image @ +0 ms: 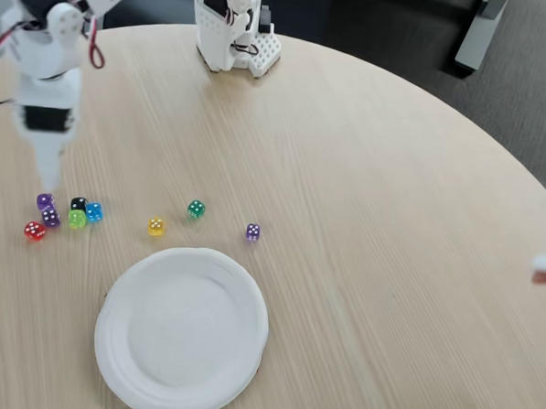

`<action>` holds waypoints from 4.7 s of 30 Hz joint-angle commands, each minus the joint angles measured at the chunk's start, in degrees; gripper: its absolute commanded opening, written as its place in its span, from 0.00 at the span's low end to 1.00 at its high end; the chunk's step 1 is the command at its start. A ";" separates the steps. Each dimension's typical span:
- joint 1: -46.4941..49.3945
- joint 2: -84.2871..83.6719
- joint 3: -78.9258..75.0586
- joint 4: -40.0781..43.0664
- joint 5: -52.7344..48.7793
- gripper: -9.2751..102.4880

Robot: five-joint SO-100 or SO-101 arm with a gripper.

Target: Pick a purple dice and put it in the plate.

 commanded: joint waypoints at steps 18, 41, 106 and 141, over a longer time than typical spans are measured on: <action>-0.35 -15.29 -10.90 -0.53 3.34 0.28; 0.53 -16.52 -10.99 -0.62 4.39 0.24; -2.72 -16.35 -10.37 0.26 7.38 0.21; -2.90 -10.37 -10.81 2.55 12.66 0.08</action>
